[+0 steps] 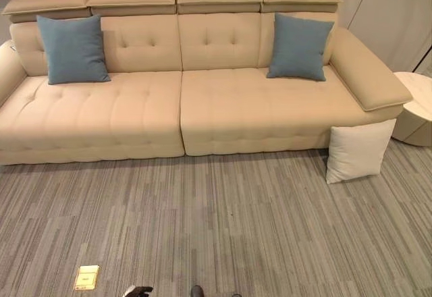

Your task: Pick up all the scattered cushions and arrange them neatly on the sofa.

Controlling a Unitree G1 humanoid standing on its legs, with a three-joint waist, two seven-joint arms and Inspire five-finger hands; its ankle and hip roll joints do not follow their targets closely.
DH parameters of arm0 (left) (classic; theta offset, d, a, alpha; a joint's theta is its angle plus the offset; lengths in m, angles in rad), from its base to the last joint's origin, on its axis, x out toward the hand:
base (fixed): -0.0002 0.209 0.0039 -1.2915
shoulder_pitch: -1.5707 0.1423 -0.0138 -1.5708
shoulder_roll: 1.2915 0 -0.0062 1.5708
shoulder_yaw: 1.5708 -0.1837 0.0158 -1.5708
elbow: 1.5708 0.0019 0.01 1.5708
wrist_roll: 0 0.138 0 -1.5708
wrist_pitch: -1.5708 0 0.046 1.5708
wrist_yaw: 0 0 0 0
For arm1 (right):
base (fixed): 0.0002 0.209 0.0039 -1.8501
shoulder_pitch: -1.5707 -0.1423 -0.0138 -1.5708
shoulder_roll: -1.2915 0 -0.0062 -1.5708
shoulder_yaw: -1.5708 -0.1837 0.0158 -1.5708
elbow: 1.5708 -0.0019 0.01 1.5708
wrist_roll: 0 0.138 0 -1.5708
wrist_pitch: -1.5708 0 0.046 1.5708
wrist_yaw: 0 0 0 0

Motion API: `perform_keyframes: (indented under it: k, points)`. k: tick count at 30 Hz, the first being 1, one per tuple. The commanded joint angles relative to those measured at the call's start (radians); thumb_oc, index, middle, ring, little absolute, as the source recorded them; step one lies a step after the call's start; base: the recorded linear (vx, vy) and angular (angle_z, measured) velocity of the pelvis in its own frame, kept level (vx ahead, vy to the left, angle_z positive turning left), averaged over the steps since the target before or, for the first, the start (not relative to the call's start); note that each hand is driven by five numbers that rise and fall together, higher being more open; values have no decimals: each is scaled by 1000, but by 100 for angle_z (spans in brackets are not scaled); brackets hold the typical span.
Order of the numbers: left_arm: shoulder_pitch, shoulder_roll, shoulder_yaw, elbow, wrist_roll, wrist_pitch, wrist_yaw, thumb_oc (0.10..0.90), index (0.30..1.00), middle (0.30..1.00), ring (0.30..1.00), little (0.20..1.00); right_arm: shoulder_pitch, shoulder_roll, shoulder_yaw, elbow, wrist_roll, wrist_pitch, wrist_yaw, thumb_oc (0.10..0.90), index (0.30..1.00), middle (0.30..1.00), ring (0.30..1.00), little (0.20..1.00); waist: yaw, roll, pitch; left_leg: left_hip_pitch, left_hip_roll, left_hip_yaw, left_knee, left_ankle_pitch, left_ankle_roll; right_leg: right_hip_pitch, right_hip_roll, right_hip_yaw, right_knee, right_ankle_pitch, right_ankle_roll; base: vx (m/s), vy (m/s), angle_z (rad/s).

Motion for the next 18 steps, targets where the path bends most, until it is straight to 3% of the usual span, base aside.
perform_keyframes:
  k: [1, 3, 4, 6, 7, 8, 10, 11, 12, 13, 14, 15, 16, 17, 18]
  points:
    - [-73, 10, -29, 38, 44, -4, 25, 800, 900, 900, 900, 900, 28, -27, 20, 7, 22, -7, -14, 800, 900, 900, 900, 900, -44, -16, -8, 1, 43, -37, 0, -97, -92, -62, -163, 15, -73, 103, 151, 39, 72, -32]
    - [-110, -21, -61, 16, 44, -10, 28, 800, 900, 900, 900, 900, 14, -43, 16, -22, 17, -6, -16, 800, 900, 900, 900, 900, -82, -8, 19, 21, 42, 15, 0, -116, -78, -94, -167, 64, -60, 125, 166, 2, 57, -41]
    - [-110, -22, -61, 17, 44, -10, 28, 800, 900, 900, 900, 900, 14, -44, 16, -23, 17, -5, -16, 800, 900, 900, 900, 900, -79, -8, 20, 22, 42, 19, 0, -117, -78, -95, -166, 67, -59, 125, 166, -4, 18, -75]
    - [-129, -55, -99, -1, 64, -10, 31, 800, 900, 900, 900, 900, 2, -52, 10, -49, 12, -8, -28, 800, 900, 900, 900, 900, -96, 3, 35, 43, 60, 104, 0, -129, -75, -132, -167, 65, -44, 143, 187, 15, -51, -130]
    - [-132, -58, -103, -2, 66, -7, 31, 800, 900, 900, 900, 900, -6, -52, 9, -56, 9, -7, -31, 800, 900, 900, 900, 900, -93, 8, 38, 52, 74, 144, 0, -133, -80, -155, -173, -7, -23, 148, 182, 19, -178, -193]
    - [-123, -77, -123, -16, 86, 1, 33, 800, 900, 900, 900, 900, -4, -54, 1, -57, 0, -13, -44, 800, 900, 900, 900, 900, -76, 24, 39, 84, 108, 260, 0, -129, -93, -146, -225, -323, -20, 132, 164, 12, -130, -208]
    - [-123, -77, -124, -16, 86, 1, 33, 800, 900, 900, 900, 900, -4, -55, 1, -57, 0, -13, -44, 800, 900, 900, 900, 900, -78, 25, 41, 85, 109, 258, 0, -129, -94, -142, -224, -326, -21, 131, 163, 56, -123, -178]
    - [-106, -90, -122, -25, 93, 4, 34, 800, 900, 900, 900, 900, -12, -53, 10, -57, -22, -15, -56, 800, 900, 900, 900, 900, -53, 29, 27, 126, 129, 352, 1, -136, -108, -125, -249, -524, 4, 112, 151, 128, -237, -148]
    - [-97, -94, -121, -28, 97, 4, 29, 800, 900, 900, 900, 900, -14, -46, 23, -64, -37, -20, -62, 800, 900, 900, 900, 900, -47, 26, 21, 144, 135, 397, 5, -139, -111, -114, -244, -559, -7, 99, 144, 289, -479, -181]
    - [-91, -101, -122, -30, 109, 5, 32, 800, 900, 900, 900, 900, -15, -27, 39, -64, -37, -23, -54, 800, 900, 900, 900, 900, -69, 33, 11, 181, 158, 433, 13, -131, -125, -114, -207, -498, 2, 76, 128, 191, -355, -171]
    - [-90, -101, -121, -30, 109, 5, 33, 800, 900, 900, 900, 900, -15, -27, 41, -64, -36, -24, -54, 800, 900, 900, 900, 900, -64, 34, 13, 187, 161, 440, 13, -130, -130, -113, -203, -492, 3, 74, 126, 347, -451, -164]
    - [-94, -116, -104, -36, 86, 0, 33, 800, 900, 900, 900, 900, -18, -29, 55, -63, -48, -25, -60, 800, 900, 900, 900, 900, -78, 52, 17, 193, 212, 454, 115, -95, -153, -98, -173, -456, -6, 59, 110, 191, -237, -111]
    - [-96, -117, -102, -36, 86, 0, 33, 800, 900, 900, 900, 900, -19, -30, 55, -63, -48, -25, -61, 800, 900, 900, 900, 900, -75, 55, 21, 192, 225, 456, 130, -98, -163, -93, -164, -453, -9, 57, 105, 253, -375, -95]
    - [-97, -121, -96, -46, 71, -4, 36, 800, 900, 900, 900, 900, -26, -34, 66, -64, -61, -26, -67, 800, 900, 900, 900, 900, -69, 61, 32, 178, 272, 449, 224, -51, -188, -69, -136, -441, -27, 41, 87, 223, -475, -99]
    - [-103, -125, -104, -71, 63, -6, 52, 800, 900, 900, 900, 900, -36, -40, 101, -73, -96, -26, -73, 800, 900, 900, 900, 900, -32, 47, 59, 106, 347, 350, 445, 57, -210, -13, -87, -392, -53, 12, 45, 214, -472, -108]
